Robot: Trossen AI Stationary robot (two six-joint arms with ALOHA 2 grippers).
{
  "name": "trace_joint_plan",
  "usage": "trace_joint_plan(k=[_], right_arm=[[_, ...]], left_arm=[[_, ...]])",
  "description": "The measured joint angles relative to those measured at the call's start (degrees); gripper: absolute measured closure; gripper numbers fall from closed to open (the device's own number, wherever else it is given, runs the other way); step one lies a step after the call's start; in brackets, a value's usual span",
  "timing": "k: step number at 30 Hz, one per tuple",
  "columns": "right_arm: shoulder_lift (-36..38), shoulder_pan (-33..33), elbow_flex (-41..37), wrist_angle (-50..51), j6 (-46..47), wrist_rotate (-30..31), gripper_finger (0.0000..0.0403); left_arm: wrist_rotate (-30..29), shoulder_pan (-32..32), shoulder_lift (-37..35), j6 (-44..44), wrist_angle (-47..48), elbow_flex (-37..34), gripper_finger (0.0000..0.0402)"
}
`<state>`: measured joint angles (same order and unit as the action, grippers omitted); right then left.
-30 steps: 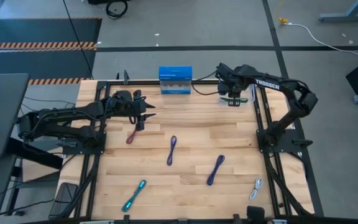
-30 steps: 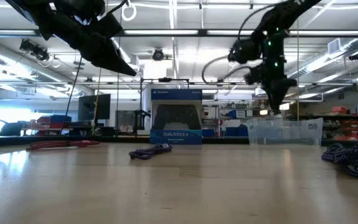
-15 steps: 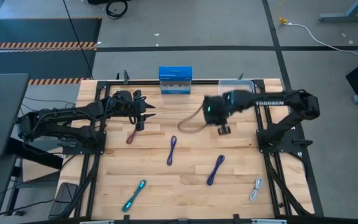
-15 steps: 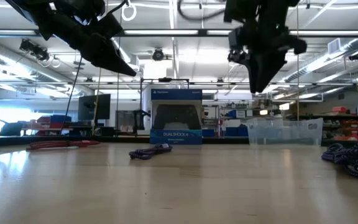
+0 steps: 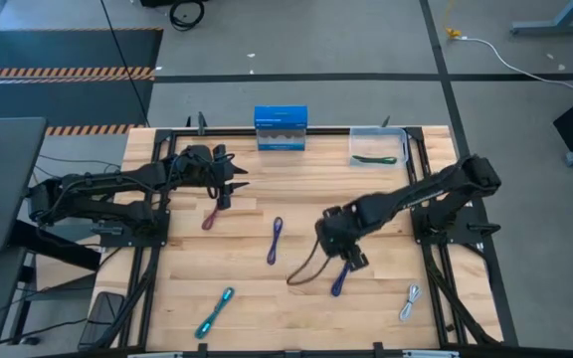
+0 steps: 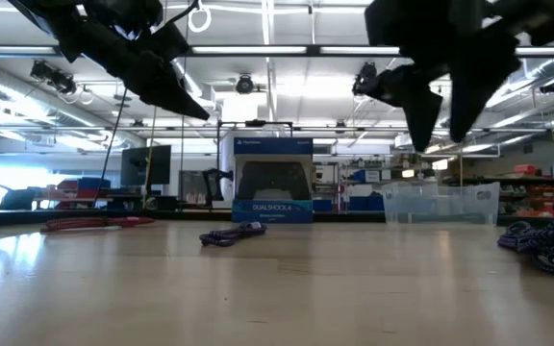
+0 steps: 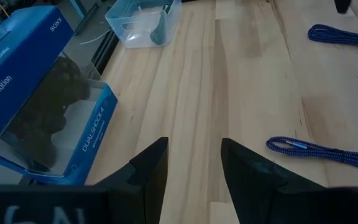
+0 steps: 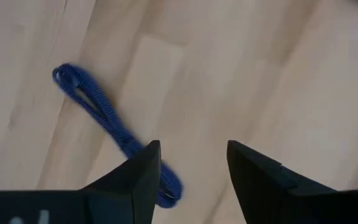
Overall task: Pick and place USB-C Cables
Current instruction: Put the bottom blue charger cable into the bin
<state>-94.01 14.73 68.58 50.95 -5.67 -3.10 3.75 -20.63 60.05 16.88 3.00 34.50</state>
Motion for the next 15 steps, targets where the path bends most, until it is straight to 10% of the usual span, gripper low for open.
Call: trace_joint_plan(k=[15], right_arm=[[-9.2,6.6,0.0,0.9,1.2,-5.5,0.0215]], left_arm=[[0.0,3.7,0.0,-1.2,0.3,0.0,0.0244]])
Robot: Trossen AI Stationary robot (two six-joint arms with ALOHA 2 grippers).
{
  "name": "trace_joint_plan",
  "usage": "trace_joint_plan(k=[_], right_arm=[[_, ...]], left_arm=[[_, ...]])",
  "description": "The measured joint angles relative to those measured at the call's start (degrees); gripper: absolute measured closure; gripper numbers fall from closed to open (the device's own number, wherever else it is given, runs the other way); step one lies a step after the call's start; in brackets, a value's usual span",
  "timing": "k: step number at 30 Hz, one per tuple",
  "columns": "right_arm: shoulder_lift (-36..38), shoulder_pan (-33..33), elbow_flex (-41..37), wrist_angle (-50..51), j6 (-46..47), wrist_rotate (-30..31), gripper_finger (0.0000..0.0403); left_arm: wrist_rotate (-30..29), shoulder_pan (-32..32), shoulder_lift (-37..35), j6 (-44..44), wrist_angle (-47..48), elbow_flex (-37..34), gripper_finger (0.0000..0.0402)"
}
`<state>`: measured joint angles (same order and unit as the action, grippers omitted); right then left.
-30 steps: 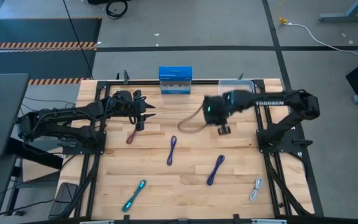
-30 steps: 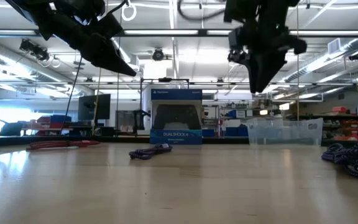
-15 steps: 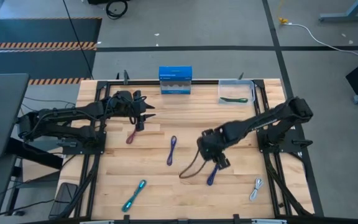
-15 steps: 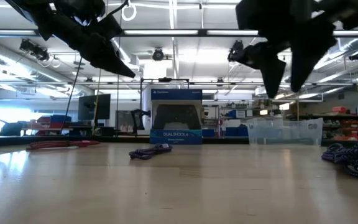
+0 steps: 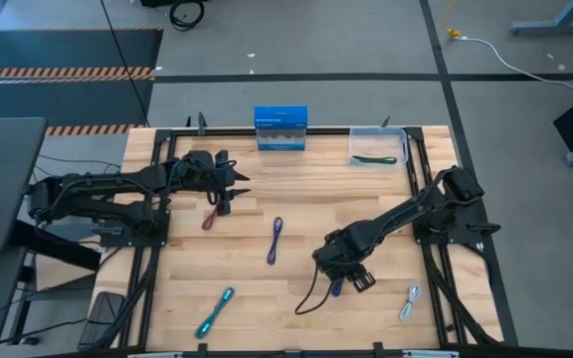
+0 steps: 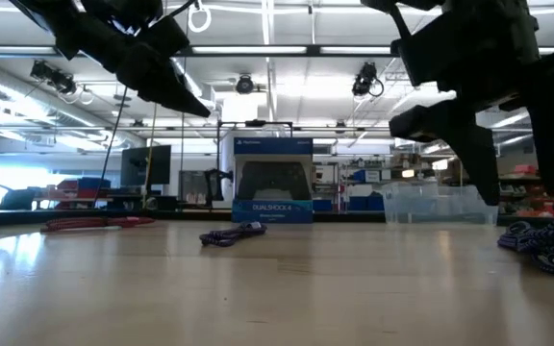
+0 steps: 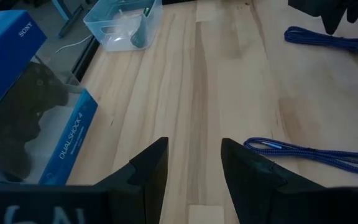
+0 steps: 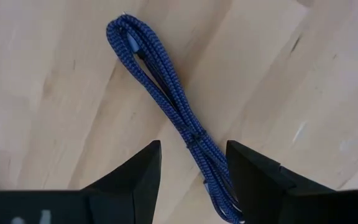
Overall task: Pick and place USB-C Cables
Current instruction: Put the bottom blue charger cable into the bin
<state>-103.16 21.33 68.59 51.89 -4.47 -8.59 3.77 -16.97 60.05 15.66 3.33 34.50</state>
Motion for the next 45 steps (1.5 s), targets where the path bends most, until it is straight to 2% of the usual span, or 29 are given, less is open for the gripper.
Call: trace_joint_plan(k=[5,12,19,25,30,36,40,45], right_arm=[[0.1,0.1,-0.1,-0.1,-0.1,0.2,0.0216],[0.0,1.4,-3.9,-5.3,0.4,1.1,0.0217],[0.0,1.9,-6.8,-9.8,1.9,6.0,0.0218],[0.1,1.9,-9.4,-11.5,2.8,6.2,0.0222],[0.2,2.0,-10.0,-12.0,4.3,9.7,0.0263],[0.0,1.5,-7.9,-9.3,3.5,11.3,0.0376],[0.0,0.3,-6.0,-6.2,3.7,14.1,0.0380],[0.0,-2.8,-4.0,-2.8,2.1,14.7,0.0380]], left_arm=[[0.0,-0.2,0.0,0.8,-0.1,0.0,0.0244],[-1.7,-0.3,0.0,3.6,-2.1,0.0,0.0244],[-1.8,-0.3,0.0,3.8,-5.3,0.0,0.0244],[-1.8,-0.3,0.0,4.5,-6.1,0.0,0.0244],[-1.8,-0.3,0.0,5.2,-6.8,0.0,0.0244],[-1.8,-0.3,0.0,5.2,-7.1,0.0,0.0244],[-1.8,-0.3,0.0,5.1,-7.1,0.0,0.0244],[-1.8,-0.3,0.0,4.5,-7.0,0.0,0.0244]])
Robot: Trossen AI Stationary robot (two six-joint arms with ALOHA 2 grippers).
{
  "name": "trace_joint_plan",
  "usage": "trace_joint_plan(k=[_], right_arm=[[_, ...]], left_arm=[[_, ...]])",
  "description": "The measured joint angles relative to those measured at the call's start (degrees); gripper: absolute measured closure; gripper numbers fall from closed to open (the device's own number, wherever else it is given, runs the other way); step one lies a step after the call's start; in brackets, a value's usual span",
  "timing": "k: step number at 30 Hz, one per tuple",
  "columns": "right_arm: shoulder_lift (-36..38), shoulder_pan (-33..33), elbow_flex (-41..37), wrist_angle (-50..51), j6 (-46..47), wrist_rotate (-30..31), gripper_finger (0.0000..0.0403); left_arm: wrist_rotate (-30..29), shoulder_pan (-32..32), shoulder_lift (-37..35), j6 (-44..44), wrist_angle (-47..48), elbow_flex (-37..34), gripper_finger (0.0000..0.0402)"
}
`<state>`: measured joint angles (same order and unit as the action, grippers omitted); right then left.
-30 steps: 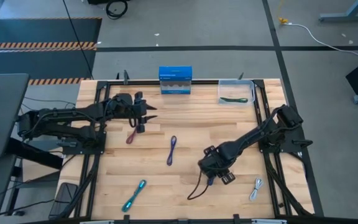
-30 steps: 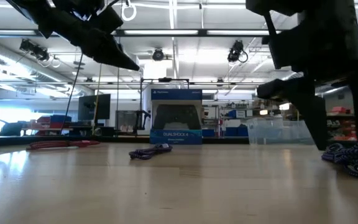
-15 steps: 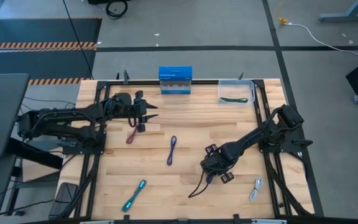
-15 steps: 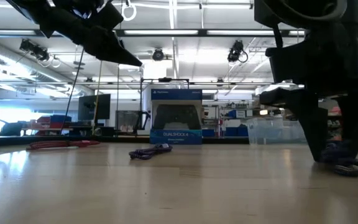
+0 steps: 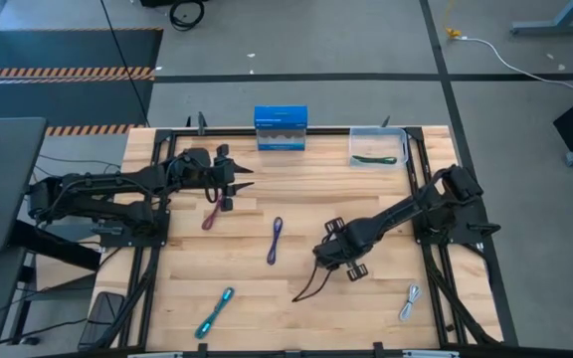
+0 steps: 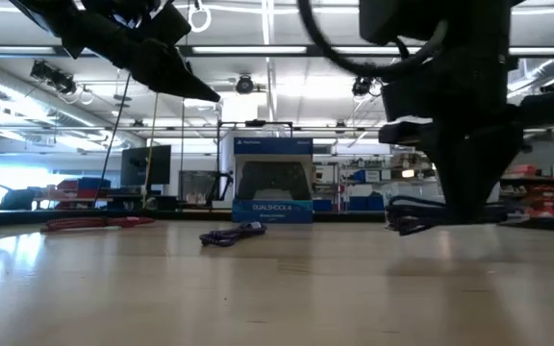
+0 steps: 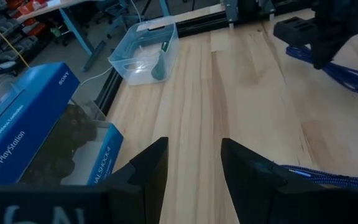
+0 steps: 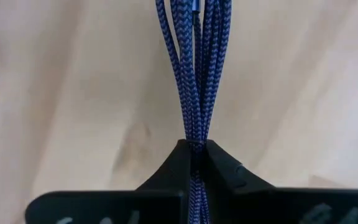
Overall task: Pick and place USB-C Cables
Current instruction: Put the bottom blue charger cable into the bin
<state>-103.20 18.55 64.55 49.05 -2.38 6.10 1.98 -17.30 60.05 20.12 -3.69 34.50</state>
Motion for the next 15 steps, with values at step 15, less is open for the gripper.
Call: trace_joint_plan(k=[15], right_arm=[[0.0,-19.1,6.7,4.6,-5.1,6.9,0.0381]], left_arm=[[0.0,0.0,0.0,0.0,0.1,0.0,0.0244]])
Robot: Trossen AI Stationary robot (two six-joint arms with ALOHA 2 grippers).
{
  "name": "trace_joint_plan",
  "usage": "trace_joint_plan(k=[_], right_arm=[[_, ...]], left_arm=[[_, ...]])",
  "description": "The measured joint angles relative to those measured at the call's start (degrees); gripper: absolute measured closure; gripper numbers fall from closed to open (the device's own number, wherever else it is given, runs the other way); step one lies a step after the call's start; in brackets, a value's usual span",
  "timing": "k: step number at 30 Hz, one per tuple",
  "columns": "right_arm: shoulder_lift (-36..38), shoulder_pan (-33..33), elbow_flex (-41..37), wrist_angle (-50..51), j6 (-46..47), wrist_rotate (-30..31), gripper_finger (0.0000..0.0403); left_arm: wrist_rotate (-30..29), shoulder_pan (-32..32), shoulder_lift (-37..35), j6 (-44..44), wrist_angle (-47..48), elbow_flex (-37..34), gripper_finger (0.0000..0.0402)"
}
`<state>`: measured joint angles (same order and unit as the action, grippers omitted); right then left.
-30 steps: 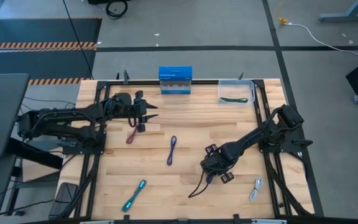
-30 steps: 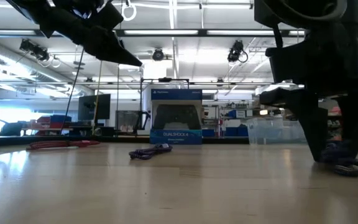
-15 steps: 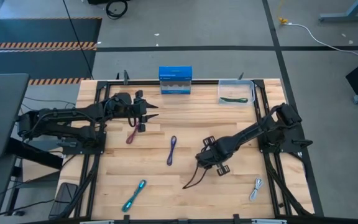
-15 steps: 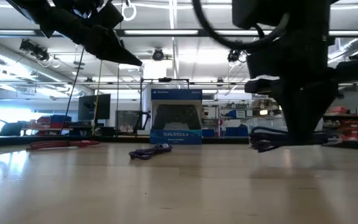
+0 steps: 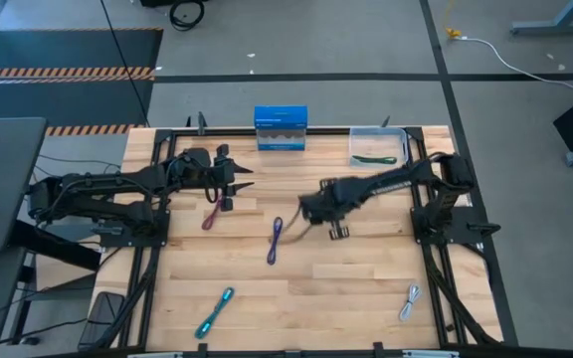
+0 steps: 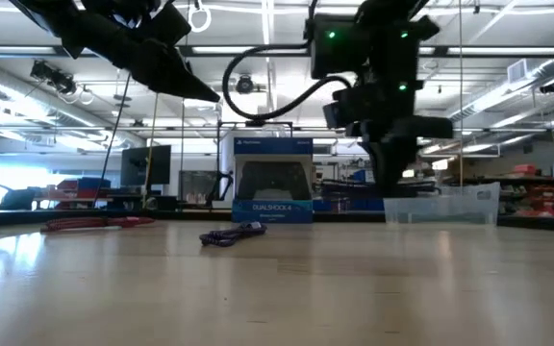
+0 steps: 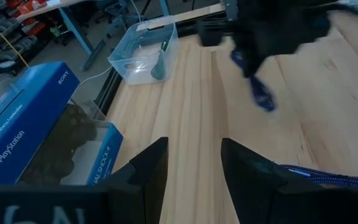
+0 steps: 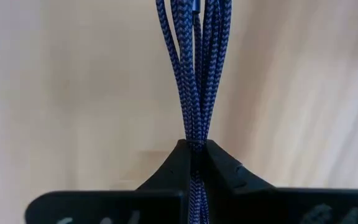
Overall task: Pick and place USB-C Cables
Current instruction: Put the bottom blue charger cable into the bin
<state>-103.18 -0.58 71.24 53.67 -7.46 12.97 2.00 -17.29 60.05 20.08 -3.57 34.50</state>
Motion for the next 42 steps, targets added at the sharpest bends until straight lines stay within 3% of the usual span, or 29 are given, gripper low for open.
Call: trace_joint_plan(k=[12,22,32,42], right_arm=[[5.0,-17.0,4.9,1.2,-7.9,-0.1,0.0381],[12.7,-29.9,4.9,9.3,-15.6,0.6,0.0381],[13.2,-38.4,3.1,13.7,-22.9,2.8,0.0381],[13.2,-45.6,-2.3,13.9,-23.7,6.5,0.0381]], left_arm=[[0.0,0.0,0.0,0.0,2.2,0.0,0.0244],[0.0,0.0,0.0,-0.4,2.2,0.0,0.0244],[0.0,0.0,0.0,-1.2,2.2,0.0,0.0244],[0.0,0.0,0.0,-1.4,2.2,0.0,0.0244]])
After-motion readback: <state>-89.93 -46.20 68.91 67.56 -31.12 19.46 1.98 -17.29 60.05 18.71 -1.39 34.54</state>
